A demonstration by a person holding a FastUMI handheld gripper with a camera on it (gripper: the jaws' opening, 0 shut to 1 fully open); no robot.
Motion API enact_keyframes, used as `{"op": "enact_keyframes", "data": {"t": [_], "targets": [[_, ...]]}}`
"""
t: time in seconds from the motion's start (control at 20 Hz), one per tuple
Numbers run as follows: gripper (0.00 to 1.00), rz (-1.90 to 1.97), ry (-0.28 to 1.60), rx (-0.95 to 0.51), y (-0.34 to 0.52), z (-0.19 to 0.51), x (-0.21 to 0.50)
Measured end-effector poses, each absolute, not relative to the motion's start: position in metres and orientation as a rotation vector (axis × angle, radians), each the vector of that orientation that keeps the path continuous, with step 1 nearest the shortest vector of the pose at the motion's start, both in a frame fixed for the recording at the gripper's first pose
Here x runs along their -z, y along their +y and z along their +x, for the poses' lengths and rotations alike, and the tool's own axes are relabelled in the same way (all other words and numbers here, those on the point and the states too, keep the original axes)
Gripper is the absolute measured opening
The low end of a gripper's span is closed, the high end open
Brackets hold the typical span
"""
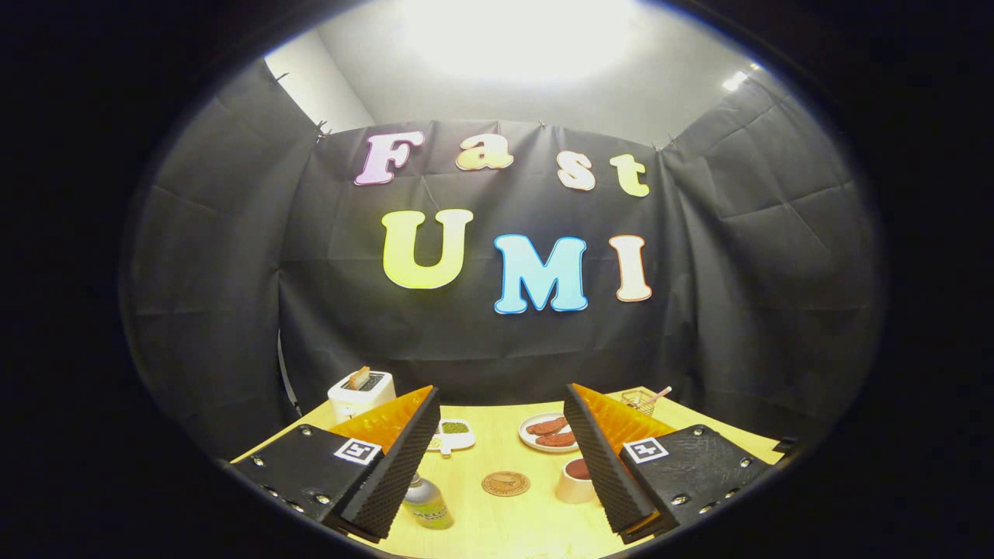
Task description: Take the bottle from table, then pour the juice into the cup, finally place the bottle on the coaster
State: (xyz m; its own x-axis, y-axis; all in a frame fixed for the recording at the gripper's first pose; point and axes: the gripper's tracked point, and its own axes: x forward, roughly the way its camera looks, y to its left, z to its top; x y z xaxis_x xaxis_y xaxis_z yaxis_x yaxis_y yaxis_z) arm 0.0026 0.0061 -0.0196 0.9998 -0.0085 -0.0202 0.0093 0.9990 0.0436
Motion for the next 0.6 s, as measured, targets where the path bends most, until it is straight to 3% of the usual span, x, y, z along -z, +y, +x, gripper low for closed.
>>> {"op": "enact_keyframes", "data": {"t": [0.6], "targets": [[0.98,-0.030,0.030,-0.002,0.045,0.023,0.105]]}}
